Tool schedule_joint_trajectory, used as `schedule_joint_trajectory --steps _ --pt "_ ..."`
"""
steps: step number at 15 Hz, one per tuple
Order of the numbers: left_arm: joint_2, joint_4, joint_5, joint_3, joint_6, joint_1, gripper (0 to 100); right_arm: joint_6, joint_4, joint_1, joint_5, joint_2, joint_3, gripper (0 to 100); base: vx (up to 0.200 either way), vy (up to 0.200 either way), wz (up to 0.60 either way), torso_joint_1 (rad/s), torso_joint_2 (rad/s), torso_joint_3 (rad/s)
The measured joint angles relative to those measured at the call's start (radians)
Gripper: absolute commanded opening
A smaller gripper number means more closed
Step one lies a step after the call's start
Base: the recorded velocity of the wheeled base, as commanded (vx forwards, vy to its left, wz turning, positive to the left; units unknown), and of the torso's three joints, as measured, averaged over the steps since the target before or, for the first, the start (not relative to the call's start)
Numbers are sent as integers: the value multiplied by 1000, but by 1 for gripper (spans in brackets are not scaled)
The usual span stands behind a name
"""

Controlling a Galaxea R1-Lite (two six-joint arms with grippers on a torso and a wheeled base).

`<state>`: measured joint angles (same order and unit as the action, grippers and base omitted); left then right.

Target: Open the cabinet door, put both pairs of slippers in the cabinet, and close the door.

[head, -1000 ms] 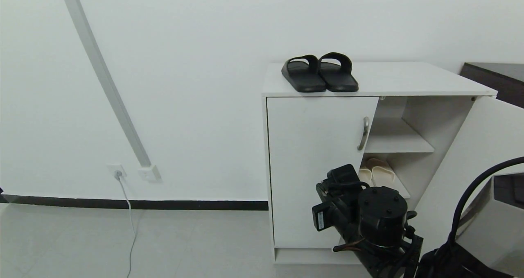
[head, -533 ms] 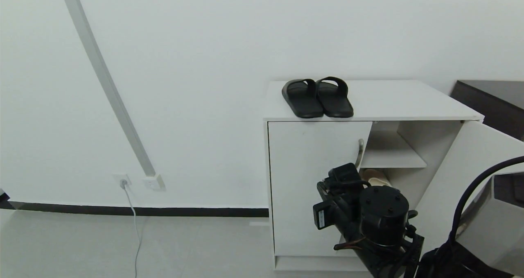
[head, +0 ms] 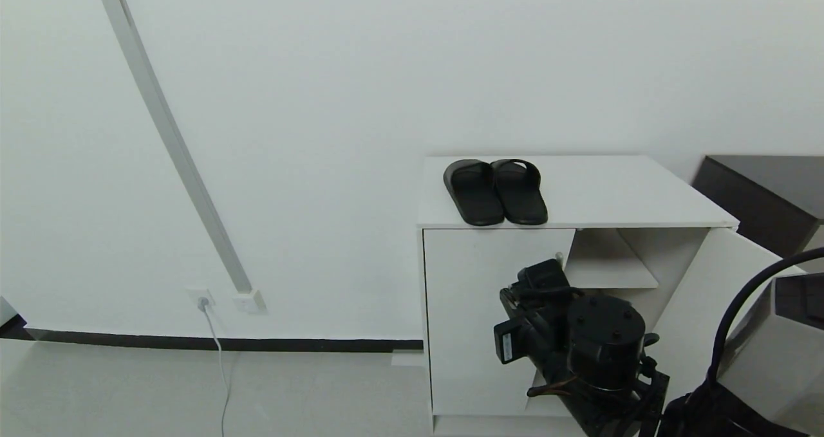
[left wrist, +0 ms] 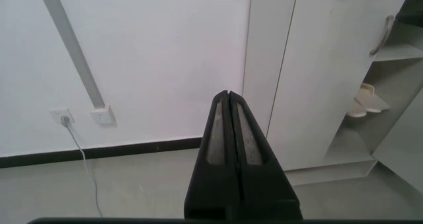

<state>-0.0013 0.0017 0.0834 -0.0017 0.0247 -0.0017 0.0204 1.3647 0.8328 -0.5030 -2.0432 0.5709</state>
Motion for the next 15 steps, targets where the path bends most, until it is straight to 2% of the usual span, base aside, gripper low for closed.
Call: schedule_joint_trajectory --steps 6,15 --pt "0 0 0 0 0 0 0 -1 18 -17 0 -9 -15 0 0 0 0 246 -567 -316" --pt "0 0 1 0 2 0 0 -2 24 -26 7 -17 -15 0 0 0 0 171 -377 -205"
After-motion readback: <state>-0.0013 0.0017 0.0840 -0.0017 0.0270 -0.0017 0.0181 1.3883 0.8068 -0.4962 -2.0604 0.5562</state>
